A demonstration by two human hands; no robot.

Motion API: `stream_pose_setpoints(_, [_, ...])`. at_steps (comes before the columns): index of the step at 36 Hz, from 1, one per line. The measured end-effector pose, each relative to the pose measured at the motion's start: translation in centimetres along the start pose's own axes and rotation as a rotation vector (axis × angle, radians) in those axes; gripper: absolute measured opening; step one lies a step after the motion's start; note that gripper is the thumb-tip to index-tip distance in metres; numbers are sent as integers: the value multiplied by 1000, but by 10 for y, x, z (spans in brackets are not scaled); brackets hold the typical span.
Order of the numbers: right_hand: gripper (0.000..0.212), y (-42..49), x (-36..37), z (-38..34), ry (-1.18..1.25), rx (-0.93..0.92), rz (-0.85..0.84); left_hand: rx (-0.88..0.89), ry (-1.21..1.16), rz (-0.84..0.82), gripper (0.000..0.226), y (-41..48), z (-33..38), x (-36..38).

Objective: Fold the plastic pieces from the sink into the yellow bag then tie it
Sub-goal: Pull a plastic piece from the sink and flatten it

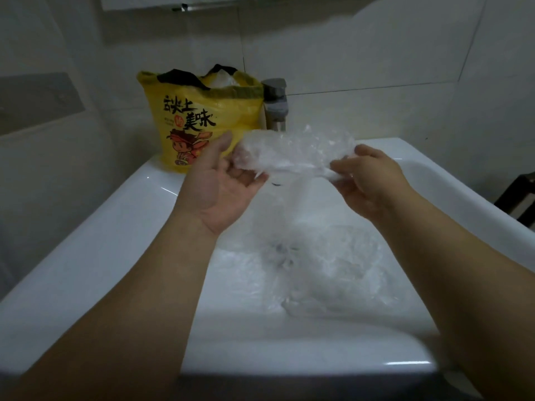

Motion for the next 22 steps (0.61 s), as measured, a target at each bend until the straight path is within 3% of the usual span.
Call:
stream_pose_setpoints(2, [34,-1,5,6,55,108,-46,-3,-16,110,5,6,2,-14])
stream_pose_setpoints(5, [23,-7,9,10,107,229,-99,-1,-37,197,16,9,4,-22])
stream_pose_setpoints(9, [13,-14,12,4,239,297,-241,-34,7,128,10,6,5,-23])
stream_pose_setpoints(11, [15,-17,15,-1,356,295,-312,-88,87,100,29,4,2,-22])
stream_pose_setpoints(15, [10,-13,11,-7,572,262,-288,-174,250,100,12,4,-5,-23])
stream_pose_setpoints(18, [11,-10,6,-9,689,231,-257,-175,170,62,30,5,-4,-20])
stream_pose_setpoints(22, [15,-9,6,-11,603,233,-248,-193,91,70,40,2,-2,-17])
Point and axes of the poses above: each hand's wrist, its own y-axis towards the middle knuckle, its own x-axis out of the palm, z = x × y, the point moved 5 cm from there along y, towards the middle knuckle, and after that the axes turned 2 degrees about -z, right-handed, at the moved point
